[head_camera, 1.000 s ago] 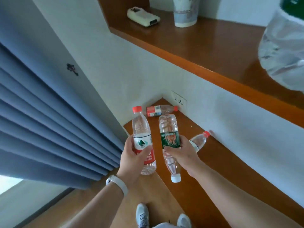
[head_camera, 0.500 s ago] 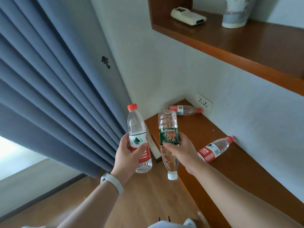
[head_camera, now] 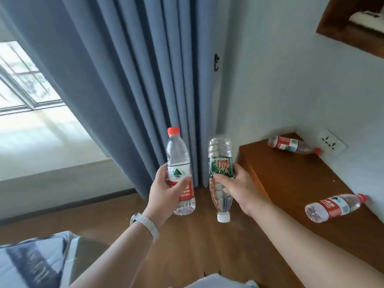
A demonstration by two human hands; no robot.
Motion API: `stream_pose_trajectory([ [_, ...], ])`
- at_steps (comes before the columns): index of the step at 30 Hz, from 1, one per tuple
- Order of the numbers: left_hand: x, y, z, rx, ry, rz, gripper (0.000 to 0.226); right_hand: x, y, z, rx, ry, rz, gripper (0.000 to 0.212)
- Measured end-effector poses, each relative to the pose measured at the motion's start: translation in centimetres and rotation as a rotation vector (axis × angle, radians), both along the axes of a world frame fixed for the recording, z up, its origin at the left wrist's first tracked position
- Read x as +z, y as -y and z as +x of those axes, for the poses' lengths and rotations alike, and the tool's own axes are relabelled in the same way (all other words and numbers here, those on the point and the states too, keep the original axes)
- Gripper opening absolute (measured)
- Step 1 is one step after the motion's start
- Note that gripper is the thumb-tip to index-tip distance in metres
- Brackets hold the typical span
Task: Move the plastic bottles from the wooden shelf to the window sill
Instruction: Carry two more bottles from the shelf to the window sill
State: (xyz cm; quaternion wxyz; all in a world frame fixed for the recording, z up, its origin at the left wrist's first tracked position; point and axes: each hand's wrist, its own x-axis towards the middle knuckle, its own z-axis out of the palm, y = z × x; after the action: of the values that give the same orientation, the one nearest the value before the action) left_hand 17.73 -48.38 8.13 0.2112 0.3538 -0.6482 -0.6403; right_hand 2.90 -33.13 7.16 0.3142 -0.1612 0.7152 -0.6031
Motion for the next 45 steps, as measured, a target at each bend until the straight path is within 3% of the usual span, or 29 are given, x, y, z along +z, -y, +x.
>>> stream_pose_trajectory([
  [11,-1.7,12.0,15.5,0.262,-0.084,0.021,0.043,0.2,16.2,11.0,0.210,0.028,-0.015,0.018],
  [18,-2.6,14.7,22.7,0.467,-0.116,0.025,0.054,0.8,23.1,16.1,0.422,0.043,-0.014,0.048],
  [23,-3.9,16.1,26.2,0.593,-0.076,0.039,0.060,0.0,26.8,18.7,0.520,0.085,-0.027,0.057],
  [29,-4.4,19.0,27.1,0.684,-0.036,0.022,0.062,-0.8,32.0,19.7,0.640,0.183,-0.051,0.064],
  [36,-4.1,25.5,25.4,0.789,0.000,0.007,0.062,-1.1,40.4,17.8,0.733,0.207,-0.041,0.056],
  [45,-3.5,35.5,17.5,0.743,0.072,-0.035,0.065,-0.2,50.1,10.5,0.786,0.216,-0.039,0.044],
])
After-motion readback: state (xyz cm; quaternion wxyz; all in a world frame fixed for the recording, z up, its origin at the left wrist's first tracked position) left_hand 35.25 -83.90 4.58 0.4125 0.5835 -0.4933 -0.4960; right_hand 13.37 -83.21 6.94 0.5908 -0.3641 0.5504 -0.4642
